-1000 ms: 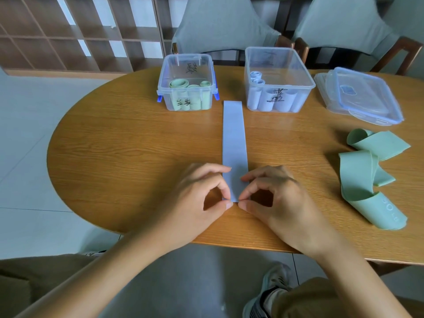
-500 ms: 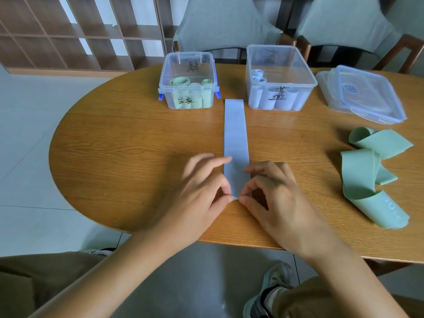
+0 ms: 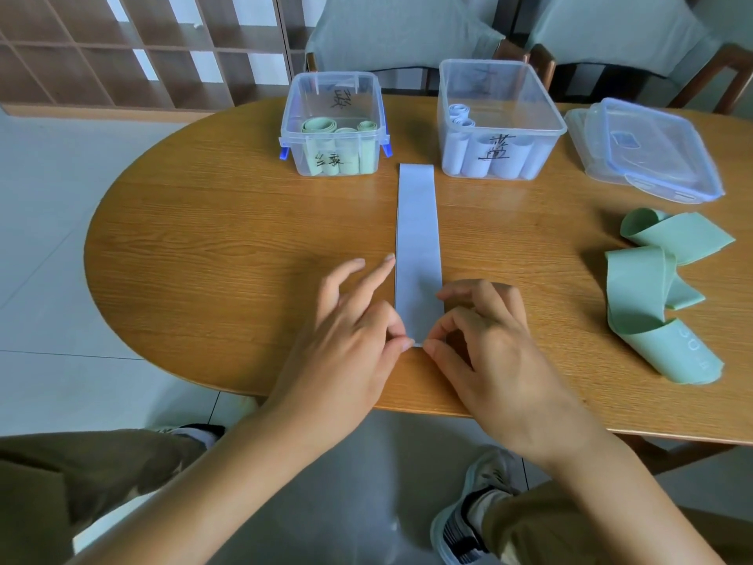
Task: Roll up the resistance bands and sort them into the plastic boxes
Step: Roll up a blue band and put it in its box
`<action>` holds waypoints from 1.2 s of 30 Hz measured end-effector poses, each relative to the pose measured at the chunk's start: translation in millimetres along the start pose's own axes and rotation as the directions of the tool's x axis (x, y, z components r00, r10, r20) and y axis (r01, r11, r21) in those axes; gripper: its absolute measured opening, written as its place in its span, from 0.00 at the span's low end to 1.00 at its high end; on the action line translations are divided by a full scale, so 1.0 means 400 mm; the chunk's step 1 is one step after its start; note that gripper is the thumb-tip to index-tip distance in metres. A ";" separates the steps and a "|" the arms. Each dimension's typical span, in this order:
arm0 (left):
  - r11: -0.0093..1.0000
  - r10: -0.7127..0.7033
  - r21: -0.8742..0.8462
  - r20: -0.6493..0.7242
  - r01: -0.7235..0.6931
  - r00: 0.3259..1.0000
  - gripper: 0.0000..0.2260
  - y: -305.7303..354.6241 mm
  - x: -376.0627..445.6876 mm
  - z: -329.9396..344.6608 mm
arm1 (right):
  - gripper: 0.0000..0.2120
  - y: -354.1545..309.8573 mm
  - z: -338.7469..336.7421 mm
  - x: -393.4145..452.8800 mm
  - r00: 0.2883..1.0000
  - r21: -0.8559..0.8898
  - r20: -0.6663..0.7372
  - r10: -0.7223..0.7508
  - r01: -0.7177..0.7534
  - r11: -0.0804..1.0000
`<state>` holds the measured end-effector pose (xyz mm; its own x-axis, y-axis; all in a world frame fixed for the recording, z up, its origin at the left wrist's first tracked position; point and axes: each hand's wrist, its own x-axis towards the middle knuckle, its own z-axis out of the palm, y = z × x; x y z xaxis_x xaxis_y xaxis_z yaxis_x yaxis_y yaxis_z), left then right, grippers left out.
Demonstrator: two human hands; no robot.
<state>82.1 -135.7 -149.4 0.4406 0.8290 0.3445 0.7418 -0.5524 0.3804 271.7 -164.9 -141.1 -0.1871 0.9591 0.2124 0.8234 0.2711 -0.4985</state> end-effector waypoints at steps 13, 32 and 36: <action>0.983 -0.126 -0.147 -0.088 0.113 0.988 0.14 0.037 0.020 -0.017 | 0.13 -0.030 0.002 0.017 0.983 0.052 -0.161 0.088 -0.080 0.995; 0.984 0.178 0.007 -0.154 -0.179 0.972 0.06 0.000 -0.025 -0.006 | 0.11 -0.054 -0.019 -0.024 0.950 -0.465 -0.143 -0.278 0.184 0.866; 0.985 0.165 -0.023 -0.155 -0.171 0.974 0.05 -0.005 -0.024 0.000 | 0.10 -0.054 -0.018 -0.028 0.955 -0.476 -0.119 -0.273 0.187 0.859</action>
<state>76.5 -142.4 -153.5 0.4732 0.7024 0.5317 0.6439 -0.6877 0.3354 259.8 -182.2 -126.5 -0.3399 0.8317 0.4391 0.9277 0.3732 0.0112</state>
